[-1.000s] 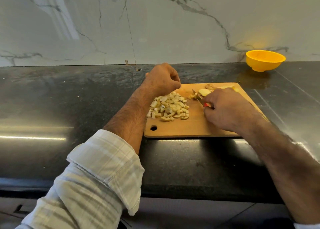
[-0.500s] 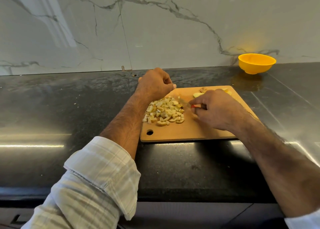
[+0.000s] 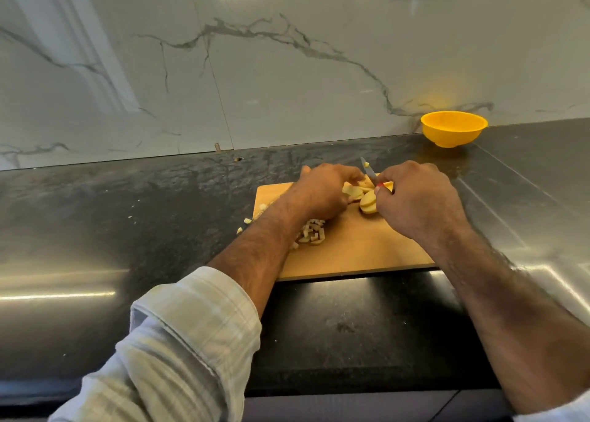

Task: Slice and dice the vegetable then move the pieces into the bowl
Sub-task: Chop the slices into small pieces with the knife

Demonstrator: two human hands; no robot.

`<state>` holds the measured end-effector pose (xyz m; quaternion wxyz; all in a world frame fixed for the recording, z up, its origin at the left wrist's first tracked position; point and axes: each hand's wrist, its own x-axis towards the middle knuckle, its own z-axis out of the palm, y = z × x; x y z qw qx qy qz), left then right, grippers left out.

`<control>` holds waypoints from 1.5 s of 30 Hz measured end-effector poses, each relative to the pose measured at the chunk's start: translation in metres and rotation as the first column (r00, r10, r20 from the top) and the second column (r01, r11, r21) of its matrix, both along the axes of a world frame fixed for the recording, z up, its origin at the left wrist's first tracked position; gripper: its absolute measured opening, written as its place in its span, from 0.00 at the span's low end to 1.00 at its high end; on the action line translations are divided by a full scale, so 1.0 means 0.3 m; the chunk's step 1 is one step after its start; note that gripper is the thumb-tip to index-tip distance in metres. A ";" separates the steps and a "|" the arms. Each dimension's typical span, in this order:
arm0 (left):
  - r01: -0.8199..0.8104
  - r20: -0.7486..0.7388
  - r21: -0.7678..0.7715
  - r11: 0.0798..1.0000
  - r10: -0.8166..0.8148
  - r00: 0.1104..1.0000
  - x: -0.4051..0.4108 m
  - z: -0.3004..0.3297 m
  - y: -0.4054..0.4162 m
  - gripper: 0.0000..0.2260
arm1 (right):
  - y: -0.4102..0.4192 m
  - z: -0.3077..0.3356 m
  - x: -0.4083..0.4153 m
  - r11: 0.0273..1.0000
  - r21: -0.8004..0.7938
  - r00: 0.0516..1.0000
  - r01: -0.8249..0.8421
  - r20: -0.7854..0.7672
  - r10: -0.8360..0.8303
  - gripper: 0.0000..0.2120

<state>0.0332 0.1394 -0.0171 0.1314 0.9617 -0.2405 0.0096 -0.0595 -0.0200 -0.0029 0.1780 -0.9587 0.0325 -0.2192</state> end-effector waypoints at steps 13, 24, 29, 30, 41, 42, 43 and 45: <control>-0.035 0.054 -0.362 0.931 0.059 0.997 0.010 -0.001 0.041 0.11 | 0.021 0.021 -0.025 0.999 -0.004 0.999 -0.041 0.009 0.041 0.16; -0.018 0.097 -0.306 0.952 0.049 0.994 0.005 -0.008 0.024 0.07 | 0.026 0.017 -0.024 0.999 0.023 0.999 -0.041 -0.028 0.042 0.15; 0.003 -0.008 -0.336 0.942 -0.006 1.000 0.019 -0.001 0.070 0.08 | 0.028 0.013 -0.020 0.998 0.036 0.998 -0.047 -0.036 0.048 0.15; 0.000 -0.012 -0.344 0.939 -0.004 1.000 0.021 0.001 0.085 0.09 | 0.029 0.015 -0.021 0.998 0.038 0.998 -0.051 -0.031 0.052 0.14; -0.059 -0.003 -0.588 0.807 0.070 0.998 0.043 0.023 0.197 0.09 | 0.048 0.009 -0.031 0.990 0.062 0.986 -0.124 -0.101 0.130 0.13; -0.068 0.007 -0.610 0.789 0.091 0.996 0.050 0.019 0.203 0.09 | 0.050 0.006 -0.030 0.990 0.059 0.984 -0.132 -0.110 0.138 0.13; -0.082 0.015 -0.639 0.765 0.118 0.993 0.057 0.018 0.212 0.10 | 0.053 0.003 -0.028 0.988 0.058 0.981 -0.142 -0.124 0.149 0.13; -0.108 0.023 -0.701 0.704 0.174 0.984 0.068 0.018 0.234 0.12 | 0.069 -0.007 -0.025 0.984 0.048 0.963 -0.172 -0.201 0.178 0.13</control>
